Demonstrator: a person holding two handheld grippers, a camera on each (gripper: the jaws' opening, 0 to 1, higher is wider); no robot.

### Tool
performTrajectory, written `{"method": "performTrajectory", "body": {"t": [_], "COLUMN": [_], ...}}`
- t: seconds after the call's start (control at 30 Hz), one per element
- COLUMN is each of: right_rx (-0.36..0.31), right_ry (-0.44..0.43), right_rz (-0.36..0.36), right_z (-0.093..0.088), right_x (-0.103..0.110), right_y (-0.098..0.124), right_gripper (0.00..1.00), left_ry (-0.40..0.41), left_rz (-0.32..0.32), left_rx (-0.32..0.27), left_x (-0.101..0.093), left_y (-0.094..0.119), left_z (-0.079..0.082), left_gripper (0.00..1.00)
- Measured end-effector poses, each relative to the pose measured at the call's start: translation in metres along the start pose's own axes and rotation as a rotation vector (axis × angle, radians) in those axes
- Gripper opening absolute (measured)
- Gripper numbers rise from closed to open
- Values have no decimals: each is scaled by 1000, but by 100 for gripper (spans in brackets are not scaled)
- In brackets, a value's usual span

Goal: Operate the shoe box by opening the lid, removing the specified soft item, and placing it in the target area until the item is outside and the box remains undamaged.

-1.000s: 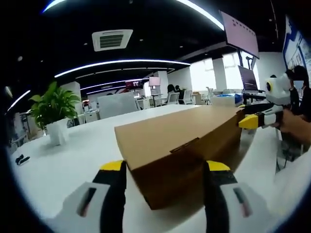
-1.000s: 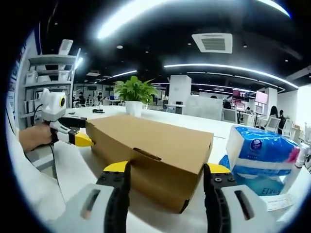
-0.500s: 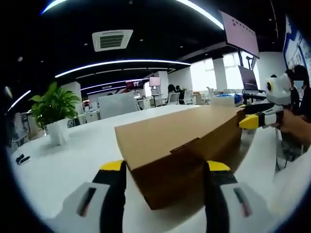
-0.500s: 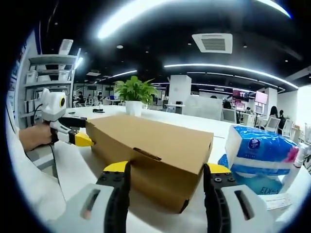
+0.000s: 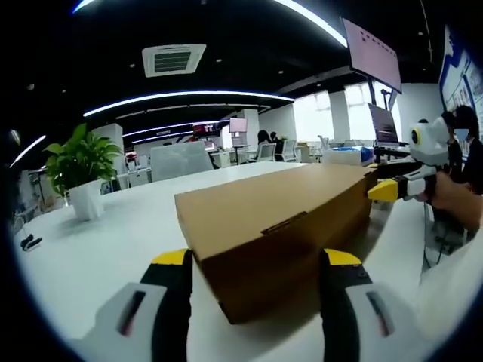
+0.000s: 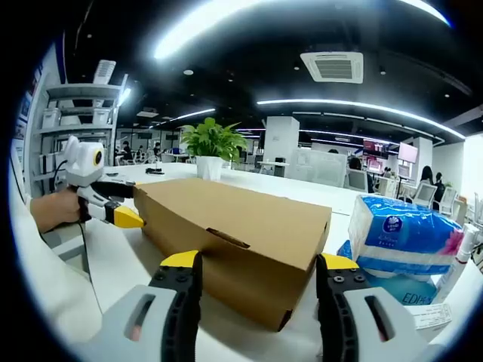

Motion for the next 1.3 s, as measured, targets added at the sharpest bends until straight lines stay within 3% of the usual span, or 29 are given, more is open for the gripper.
{"method": "performTrajectory", "body": {"t": [0.47,0.67,0.8,1.03,1.17,1.3], "right_rx": [-16,-75,-115,-169,-189,-202], "right_ry": [5,8,9,30,43,2], "right_rz": [21,35,38,37,33,48], "right_z": [3,13,21,36,44,51], "right_x": [-5,-9,-13,-17,-19,-22], "right_y": [11,19,24,30,33,34], "right_gripper": [61,60,60,59,59,60], "left_ry": [16,-3,-38,20,28,36], "left_rz": [-37,-67,-58,-64,-37,-33], "left_rx": [21,-2,-43,-113,-139,-170], "left_x": [5,9,12,26,32,38], "left_y": [9,20,29,41,48,53], "left_z": [1,7,18,42,51,59], "left_gripper": [67,67,69,69,70,70]}}
Point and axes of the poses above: the point that each gripper's makers call its tool centre point, and the gripper's own axes: y roughly backward along the fingers, x roughly to its left, z roughly out of its top, the point moved 10 cm from there along y, roughly backward along the fingers, and after that the axes turned 7 degrees about z, right-handed, at the moved point
